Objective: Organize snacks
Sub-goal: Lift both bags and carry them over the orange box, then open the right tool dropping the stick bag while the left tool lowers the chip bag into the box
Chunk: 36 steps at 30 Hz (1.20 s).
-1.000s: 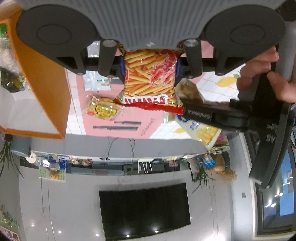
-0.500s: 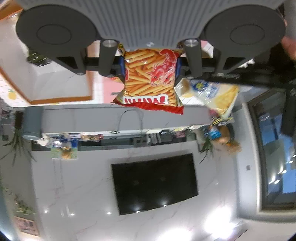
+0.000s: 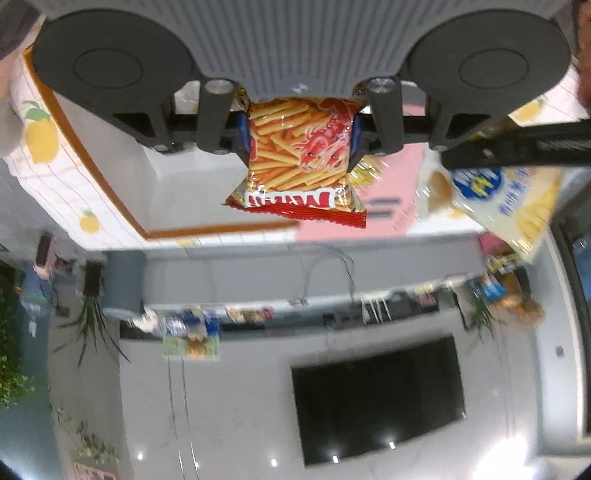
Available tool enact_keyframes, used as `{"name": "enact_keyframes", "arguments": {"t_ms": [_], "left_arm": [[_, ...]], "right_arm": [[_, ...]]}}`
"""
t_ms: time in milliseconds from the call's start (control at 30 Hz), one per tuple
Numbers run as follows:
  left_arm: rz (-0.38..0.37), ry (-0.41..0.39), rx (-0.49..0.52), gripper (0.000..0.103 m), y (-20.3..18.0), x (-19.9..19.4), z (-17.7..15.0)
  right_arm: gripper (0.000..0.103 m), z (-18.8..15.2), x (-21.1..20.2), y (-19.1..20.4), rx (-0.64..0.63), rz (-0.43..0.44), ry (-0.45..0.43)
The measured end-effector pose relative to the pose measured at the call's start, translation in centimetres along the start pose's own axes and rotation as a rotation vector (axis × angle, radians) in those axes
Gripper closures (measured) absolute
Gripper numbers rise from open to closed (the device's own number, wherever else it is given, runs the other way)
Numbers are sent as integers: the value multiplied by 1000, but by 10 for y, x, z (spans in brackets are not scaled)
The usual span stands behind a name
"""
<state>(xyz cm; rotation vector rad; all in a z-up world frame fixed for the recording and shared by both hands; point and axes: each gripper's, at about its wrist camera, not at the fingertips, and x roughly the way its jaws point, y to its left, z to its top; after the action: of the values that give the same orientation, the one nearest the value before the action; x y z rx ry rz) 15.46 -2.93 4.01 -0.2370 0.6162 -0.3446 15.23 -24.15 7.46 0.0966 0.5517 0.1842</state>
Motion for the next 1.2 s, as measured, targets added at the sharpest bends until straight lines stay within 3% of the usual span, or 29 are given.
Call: {"name": "enact_keyframes", "arguments": {"t_ms": [167, 367, 600, 667, 867, 1000, 1200], "left_arm": [[-47, 27, -15, 52, -2, 16, -4], [-49, 37, -17, 52, 2, 28, -6], [-45, 53, -29, 52, 9, 35, -10], [-49, 54, -33, 52, 10, 36, -11], [-63, 70, -34, 53, 6, 37, -12], [-72, 83, -45, 53, 4, 35, -14], [-56, 90, -25, 53, -6, 28, -17]], "right_arm": [[57, 8, 30, -18, 4, -38, 102], [57, 22, 77, -10, -184, -127, 206], [57, 34, 142, -19, -239, -212, 326], [57, 36, 155, -26, -201, -236, 362], [56, 41, 174, -47, 5, -165, 390], [47, 39, 171, -58, 131, -122, 380], [47, 43, 152, -56, 108, -96, 338]]}}
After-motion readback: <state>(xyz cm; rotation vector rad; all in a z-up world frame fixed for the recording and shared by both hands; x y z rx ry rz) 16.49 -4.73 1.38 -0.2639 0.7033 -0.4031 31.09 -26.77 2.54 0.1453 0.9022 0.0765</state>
